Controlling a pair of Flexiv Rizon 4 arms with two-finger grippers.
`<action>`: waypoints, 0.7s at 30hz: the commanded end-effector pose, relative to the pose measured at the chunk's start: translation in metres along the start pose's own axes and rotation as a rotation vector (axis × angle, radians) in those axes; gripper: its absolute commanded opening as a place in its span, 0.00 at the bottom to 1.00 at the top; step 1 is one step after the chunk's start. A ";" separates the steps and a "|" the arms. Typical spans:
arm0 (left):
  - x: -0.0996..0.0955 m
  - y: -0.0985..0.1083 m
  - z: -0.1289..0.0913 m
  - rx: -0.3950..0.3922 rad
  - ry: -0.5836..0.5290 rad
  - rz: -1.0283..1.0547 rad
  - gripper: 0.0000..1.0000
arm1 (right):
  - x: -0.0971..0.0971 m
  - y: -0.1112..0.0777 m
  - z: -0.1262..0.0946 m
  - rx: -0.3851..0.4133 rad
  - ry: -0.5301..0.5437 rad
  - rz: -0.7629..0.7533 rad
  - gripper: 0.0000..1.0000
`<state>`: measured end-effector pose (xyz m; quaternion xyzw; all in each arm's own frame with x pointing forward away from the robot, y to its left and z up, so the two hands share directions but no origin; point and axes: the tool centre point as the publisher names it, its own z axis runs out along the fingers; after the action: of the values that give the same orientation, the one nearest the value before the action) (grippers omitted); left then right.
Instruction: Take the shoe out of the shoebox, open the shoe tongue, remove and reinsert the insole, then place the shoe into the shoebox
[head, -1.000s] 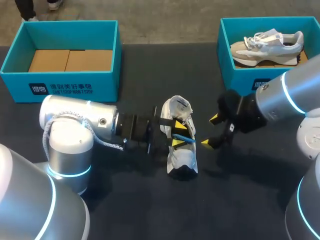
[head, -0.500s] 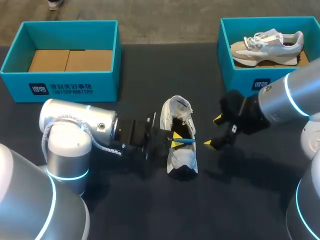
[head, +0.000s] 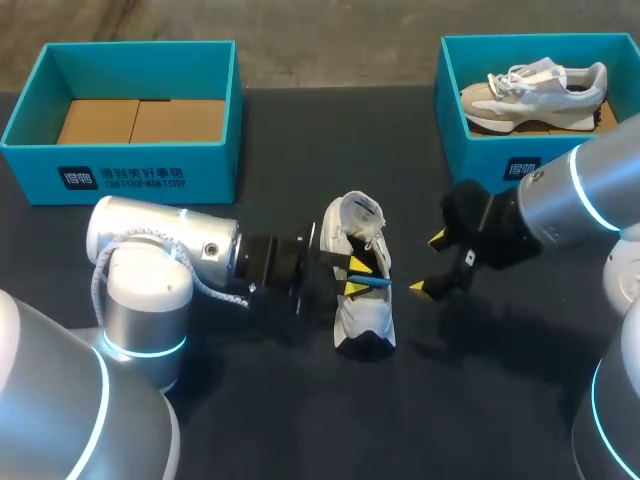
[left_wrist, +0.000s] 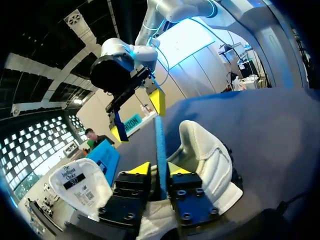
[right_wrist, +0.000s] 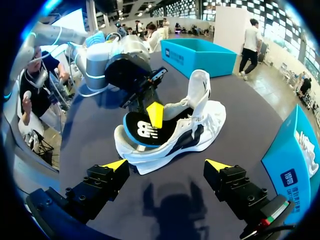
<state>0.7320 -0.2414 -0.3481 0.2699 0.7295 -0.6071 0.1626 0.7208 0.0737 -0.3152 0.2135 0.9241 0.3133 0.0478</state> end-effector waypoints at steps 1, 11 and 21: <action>0.001 -0.010 -0.006 0.005 -0.014 0.011 0.59 | 0.002 0.001 0.001 0.003 -0.003 0.000 1.00; 0.001 -0.030 -0.009 0.046 -0.009 0.031 0.27 | 0.003 0.004 0.001 0.002 -0.005 -0.007 1.00; 0.007 -0.014 0.002 0.043 0.044 0.008 0.00 | 0.001 0.001 0.002 0.002 -0.002 -0.003 1.00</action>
<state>0.7116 -0.2385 -0.3364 0.2858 0.7186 -0.6164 0.1485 0.7204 0.0744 -0.3145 0.2122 0.9246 0.3125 0.0489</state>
